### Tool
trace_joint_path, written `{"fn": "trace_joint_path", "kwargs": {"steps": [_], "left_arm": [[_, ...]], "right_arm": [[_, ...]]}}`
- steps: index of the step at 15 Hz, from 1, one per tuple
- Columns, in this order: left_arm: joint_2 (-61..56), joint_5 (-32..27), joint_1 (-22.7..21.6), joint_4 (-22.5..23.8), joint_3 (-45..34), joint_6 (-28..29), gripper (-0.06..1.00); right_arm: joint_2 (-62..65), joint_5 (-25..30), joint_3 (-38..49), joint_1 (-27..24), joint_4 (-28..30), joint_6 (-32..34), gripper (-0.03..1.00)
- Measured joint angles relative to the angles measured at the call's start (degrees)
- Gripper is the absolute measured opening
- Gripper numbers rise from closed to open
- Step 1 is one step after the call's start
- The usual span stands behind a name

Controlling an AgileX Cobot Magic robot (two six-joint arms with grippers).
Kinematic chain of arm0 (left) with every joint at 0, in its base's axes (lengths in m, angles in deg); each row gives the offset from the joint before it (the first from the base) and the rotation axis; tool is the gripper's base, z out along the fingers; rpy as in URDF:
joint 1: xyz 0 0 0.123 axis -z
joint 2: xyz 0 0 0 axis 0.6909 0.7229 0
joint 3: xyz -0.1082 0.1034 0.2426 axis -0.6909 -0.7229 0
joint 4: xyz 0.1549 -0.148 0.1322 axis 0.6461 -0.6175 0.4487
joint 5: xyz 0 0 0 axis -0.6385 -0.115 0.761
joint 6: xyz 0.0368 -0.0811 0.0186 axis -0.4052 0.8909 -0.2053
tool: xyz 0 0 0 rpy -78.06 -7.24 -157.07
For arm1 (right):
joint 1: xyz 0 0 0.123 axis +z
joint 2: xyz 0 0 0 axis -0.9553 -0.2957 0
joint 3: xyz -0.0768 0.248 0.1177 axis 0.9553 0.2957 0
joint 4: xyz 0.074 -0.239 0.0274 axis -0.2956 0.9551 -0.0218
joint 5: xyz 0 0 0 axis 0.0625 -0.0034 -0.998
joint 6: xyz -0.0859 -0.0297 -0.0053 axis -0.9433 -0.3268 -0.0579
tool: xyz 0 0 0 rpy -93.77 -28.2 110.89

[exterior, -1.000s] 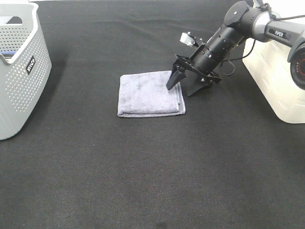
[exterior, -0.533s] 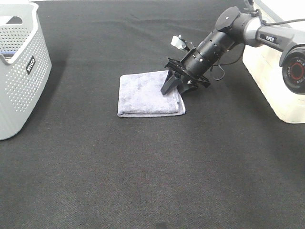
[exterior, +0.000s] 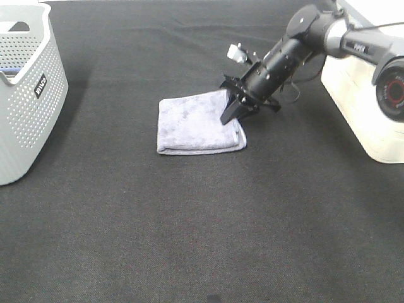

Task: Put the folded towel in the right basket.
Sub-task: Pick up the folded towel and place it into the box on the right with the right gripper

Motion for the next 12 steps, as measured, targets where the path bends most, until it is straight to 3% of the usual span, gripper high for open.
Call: {"fn": "trace_joint_path", "kwargs": {"steps": [7, 12], "left_arm": [[0.00, 0.00, 0.00, 0.00, 0.00, 0.00, 0.97], [0.00, 0.00, 0.00, 0.00, 0.00, 0.00, 0.97]], "right_arm": [[14.95, -0.40, 0.00, 0.00, 6.82, -0.63, 0.06], [27.04, -0.80, 0.00, -0.52, 18.68, -0.06, 0.06]]}}
